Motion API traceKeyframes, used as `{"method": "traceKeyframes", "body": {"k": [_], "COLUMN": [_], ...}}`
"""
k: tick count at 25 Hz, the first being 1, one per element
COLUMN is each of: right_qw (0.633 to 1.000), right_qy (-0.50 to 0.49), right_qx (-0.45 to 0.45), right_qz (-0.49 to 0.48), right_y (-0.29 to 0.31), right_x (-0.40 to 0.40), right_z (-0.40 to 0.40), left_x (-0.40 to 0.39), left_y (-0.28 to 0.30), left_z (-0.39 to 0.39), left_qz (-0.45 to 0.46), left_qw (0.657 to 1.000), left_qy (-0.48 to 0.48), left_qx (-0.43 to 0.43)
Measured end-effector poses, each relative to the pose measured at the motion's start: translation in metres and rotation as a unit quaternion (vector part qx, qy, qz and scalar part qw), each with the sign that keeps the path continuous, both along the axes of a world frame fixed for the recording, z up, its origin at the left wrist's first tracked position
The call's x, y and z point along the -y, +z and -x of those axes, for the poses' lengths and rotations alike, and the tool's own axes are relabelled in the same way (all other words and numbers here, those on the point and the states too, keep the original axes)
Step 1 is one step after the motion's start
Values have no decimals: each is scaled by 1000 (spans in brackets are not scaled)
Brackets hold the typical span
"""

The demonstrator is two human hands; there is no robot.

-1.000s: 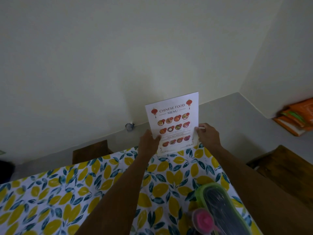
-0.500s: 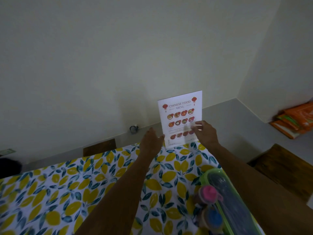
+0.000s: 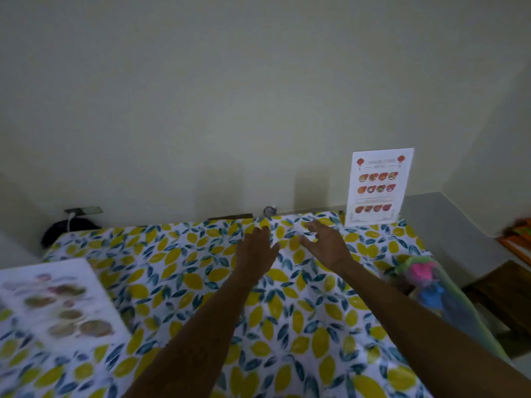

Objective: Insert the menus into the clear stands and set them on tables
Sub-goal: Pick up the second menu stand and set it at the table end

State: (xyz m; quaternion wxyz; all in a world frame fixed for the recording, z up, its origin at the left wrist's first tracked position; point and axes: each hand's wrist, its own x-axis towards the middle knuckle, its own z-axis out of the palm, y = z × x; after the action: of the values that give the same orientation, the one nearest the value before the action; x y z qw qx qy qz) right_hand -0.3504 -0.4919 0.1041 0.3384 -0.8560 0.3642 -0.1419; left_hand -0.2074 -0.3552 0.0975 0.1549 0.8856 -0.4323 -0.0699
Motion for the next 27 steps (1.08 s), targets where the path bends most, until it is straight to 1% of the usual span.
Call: {"method": "traceKeyframes", "body": {"k": [1,4,9,14,18,22,25,27], "right_qw": [1000,993,973,949,943,952,965,970], "right_qy": [20,88,182,254,269,234,218,209], "right_qx": [-15,-54,-96,-134,-168,-183,-142,-123], "right_qz": [16,62,103,126,105,79,30,6], "right_y": [0,4,5,-11,-45,-75,-87,-96], "right_x": [-26,-115,-238,-334,-369,-383,-385,-381], "right_z": [-9,-43,-107,-171,-208,-253,-278,-286], "left_x": [-27,-120,-260,-392,-468,-510,-513,-507], "left_y": [2,9,9,-13,-42,-68,-81,-87], "left_z": [-5,-26,-63,-118,-161,-220,-264,-286], "left_qz": [-13,-28,-29,-37,-87,-111,-100,-75], "left_qw": [1000,999,996,981,967,958,963,972], "left_qy": [-3,20,75,181,238,264,247,208], "left_qx": [14,17,48,53,24,-1,-32,-76]}}
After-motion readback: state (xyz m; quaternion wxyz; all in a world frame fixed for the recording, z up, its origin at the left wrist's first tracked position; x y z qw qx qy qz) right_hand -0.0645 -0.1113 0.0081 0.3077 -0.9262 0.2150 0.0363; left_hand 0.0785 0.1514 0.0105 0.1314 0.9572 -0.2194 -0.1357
